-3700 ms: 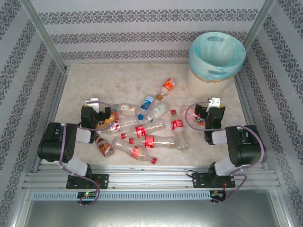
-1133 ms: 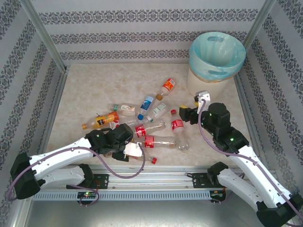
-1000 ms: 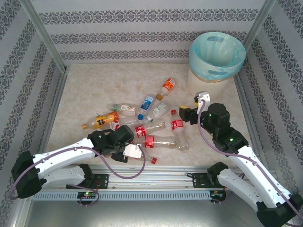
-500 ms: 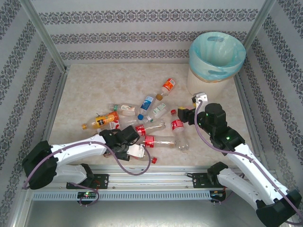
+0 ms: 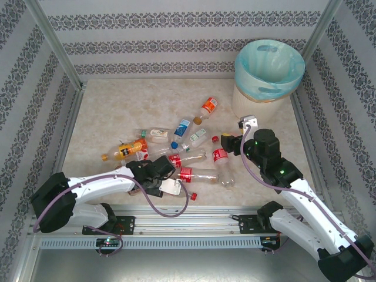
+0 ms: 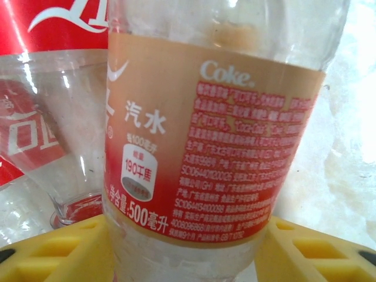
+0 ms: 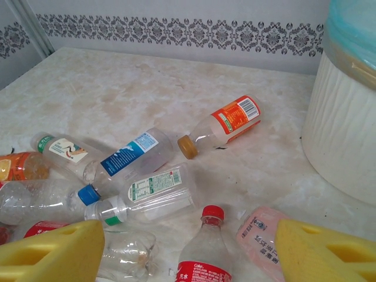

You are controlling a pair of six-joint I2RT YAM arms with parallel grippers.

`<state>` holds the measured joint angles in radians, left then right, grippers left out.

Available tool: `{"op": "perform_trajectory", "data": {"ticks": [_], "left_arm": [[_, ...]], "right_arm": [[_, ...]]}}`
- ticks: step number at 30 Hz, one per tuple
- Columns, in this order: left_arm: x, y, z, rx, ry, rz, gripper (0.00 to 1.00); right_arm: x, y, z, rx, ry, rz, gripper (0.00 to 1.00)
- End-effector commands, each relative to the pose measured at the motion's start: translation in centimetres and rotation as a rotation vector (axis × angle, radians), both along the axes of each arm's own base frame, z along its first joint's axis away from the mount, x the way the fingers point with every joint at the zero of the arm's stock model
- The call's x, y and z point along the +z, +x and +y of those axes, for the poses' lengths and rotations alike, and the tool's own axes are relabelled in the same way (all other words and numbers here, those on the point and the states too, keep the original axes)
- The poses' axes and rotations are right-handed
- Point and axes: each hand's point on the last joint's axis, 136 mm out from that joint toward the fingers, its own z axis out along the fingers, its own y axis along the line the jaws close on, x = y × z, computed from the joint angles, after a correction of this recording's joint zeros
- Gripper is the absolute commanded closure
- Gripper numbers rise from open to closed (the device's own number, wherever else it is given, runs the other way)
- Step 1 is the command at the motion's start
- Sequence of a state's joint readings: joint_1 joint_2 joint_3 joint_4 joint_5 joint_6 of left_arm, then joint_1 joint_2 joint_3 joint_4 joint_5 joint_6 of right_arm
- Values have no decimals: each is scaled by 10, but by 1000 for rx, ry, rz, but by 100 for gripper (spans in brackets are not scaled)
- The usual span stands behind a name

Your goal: Put the plastic bottles in the bin

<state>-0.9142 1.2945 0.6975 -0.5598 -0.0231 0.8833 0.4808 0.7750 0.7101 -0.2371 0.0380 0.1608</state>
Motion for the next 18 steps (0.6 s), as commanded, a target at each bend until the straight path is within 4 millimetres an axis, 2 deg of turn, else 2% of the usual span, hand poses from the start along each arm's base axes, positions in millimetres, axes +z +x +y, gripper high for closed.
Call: {"op": "perform_trajectory", "data": {"ticks": [1, 12, 16, 18], "left_arm": [[3, -4, 3, -21, -14, 5, 46], [26, -5, 4, -33, -79, -53, 51], [51, -1, 1, -9, -150, -99, 52], [71, 5, -3, 26, -226, -139, 52]], "right_arm": [[5, 0, -2, -16, 2, -28, 23], [14, 0, -1, -16, 19, -42, 23], [24, -2, 1, -2, 47, -52, 23], [33, -4, 3, 5, 70, -64, 24]]}}
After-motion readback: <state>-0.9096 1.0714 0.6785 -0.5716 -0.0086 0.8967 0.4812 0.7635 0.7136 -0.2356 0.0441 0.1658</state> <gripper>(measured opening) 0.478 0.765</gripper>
